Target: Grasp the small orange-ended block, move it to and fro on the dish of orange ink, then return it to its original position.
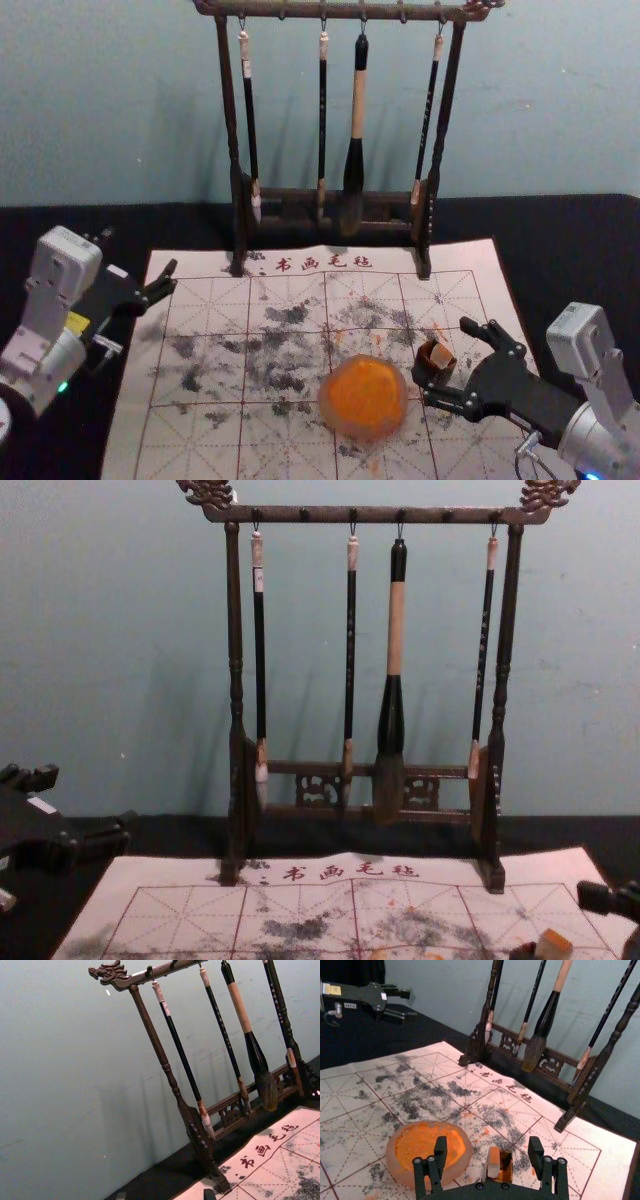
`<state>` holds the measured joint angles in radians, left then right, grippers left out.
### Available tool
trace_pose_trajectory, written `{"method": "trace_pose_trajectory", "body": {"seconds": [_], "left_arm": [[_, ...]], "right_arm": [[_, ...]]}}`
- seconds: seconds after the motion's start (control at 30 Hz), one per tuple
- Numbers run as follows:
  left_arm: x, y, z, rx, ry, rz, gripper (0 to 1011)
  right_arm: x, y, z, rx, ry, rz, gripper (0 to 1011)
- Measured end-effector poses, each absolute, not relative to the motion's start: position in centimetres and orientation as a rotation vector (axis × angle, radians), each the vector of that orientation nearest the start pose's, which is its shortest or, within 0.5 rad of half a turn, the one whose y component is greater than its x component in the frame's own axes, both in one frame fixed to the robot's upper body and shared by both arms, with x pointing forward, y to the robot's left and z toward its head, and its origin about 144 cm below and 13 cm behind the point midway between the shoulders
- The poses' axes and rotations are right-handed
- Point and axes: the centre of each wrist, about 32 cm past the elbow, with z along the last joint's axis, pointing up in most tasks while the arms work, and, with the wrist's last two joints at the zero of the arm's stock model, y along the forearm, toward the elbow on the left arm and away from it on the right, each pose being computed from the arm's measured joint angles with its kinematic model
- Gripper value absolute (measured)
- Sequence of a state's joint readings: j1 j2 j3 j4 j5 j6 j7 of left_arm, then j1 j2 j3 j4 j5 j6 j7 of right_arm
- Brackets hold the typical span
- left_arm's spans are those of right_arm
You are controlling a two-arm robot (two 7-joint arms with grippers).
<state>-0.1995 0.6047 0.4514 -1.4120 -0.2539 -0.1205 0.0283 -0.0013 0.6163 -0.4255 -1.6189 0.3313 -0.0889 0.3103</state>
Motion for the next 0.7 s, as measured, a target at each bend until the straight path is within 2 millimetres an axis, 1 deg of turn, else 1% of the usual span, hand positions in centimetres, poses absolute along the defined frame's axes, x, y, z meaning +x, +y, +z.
{"method": "trace_pose_trajectory", "body": {"seconds": [0.3,0.7], "left_arm": [[48.86,30.97,113.98,0.304,-0.285,1.248,1001],[48.86,30.97,113.98,0.304,-0.285,1.248,1001]], "right_arm": [[43.31,-28.1,112.65,-0.266,-0.092,-0.838,1003],[43.8,-28.1,112.46,-0.276,-0.077,-0.846,1002]]}}
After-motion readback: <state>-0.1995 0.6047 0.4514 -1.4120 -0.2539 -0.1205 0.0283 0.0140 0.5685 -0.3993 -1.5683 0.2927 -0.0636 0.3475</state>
